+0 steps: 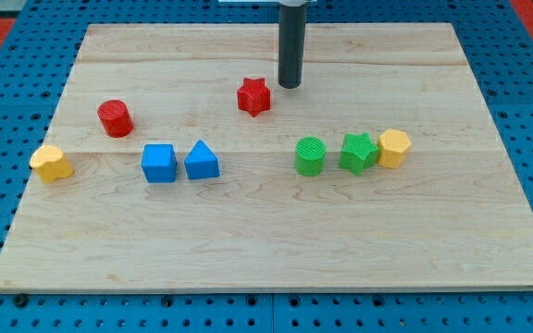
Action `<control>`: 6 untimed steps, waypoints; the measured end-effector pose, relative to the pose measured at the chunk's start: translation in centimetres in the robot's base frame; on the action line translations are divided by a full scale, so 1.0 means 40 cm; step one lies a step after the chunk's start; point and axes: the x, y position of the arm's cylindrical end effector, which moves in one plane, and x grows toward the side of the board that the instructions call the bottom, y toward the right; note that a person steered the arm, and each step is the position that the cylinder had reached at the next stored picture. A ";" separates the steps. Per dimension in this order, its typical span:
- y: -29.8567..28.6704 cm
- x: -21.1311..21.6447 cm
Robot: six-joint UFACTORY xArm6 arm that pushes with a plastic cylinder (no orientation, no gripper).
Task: Push the red star to the top of the blue cube
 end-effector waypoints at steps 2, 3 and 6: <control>0.022 0.088; -0.132 0.044; -0.243 0.094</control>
